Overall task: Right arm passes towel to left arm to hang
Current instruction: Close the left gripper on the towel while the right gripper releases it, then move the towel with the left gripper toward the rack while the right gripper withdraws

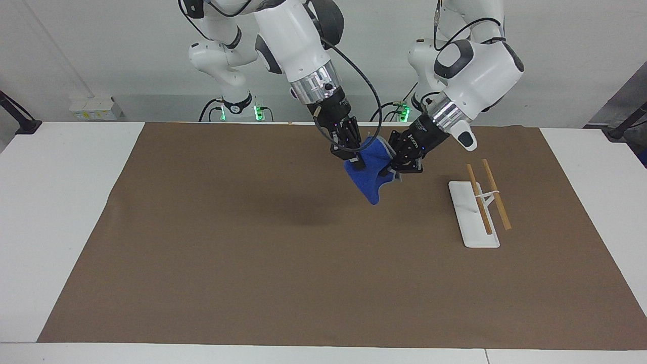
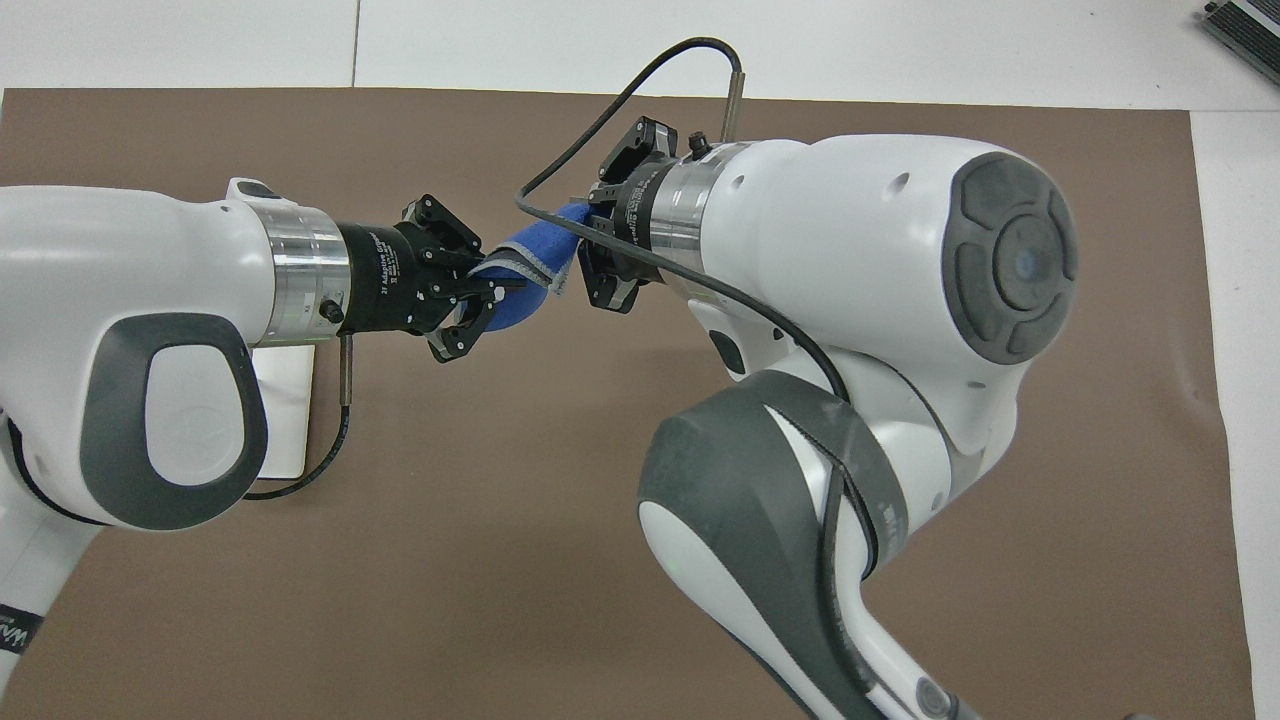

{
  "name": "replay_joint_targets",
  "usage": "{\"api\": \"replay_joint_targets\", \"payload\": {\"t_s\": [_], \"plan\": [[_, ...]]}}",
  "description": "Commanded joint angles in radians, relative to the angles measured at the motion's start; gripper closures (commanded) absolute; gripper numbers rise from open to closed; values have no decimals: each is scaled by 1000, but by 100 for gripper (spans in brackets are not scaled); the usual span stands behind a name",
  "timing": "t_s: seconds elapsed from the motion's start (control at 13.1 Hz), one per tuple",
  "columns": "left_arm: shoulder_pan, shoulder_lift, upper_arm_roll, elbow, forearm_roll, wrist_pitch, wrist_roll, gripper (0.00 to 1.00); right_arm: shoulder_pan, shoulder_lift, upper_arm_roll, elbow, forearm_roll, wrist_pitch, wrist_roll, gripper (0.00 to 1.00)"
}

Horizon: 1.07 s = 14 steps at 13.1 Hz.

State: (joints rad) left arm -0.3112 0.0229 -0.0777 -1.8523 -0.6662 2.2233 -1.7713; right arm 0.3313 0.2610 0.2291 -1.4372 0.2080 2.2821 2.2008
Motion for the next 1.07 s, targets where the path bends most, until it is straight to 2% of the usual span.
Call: {"api": "replay_joint_targets", "payload": {"t_s": [0.0, 0.08, 0.23, 0.31, 0.46, 0.61, 0.99], "plan": [[-19, -15, 6, -15, 77, 15, -26, 100, -35, 7, 7, 6, 17, 13, -155, 23], [-22, -15, 6, -13, 97, 15, -31, 100, -44, 7, 7, 3, 17, 13, -198, 1], [-23, -14, 3, -11, 167, 18, -54, 100, -67, 7, 7, 1, 16, 14, -260, 0], [-31, -14, 3, -14, 216, 27, -69, 100, -78, 7, 7, 0, 16, 14, -347, 0], [-43, -14, 3, -19, 322, 56, -109, 100, -104, 6, 7, -8, 17, 8, -630, 0], [-58, -15, 3, -25, 486, 53, -135, 100, -147, -3, 7, -37, 17, -6, -934, 0], [-56, -50, 3, -99, 827, 53, -330, 100, -233, -8, 1, -86, -2, -9, -1460, 0]]}}
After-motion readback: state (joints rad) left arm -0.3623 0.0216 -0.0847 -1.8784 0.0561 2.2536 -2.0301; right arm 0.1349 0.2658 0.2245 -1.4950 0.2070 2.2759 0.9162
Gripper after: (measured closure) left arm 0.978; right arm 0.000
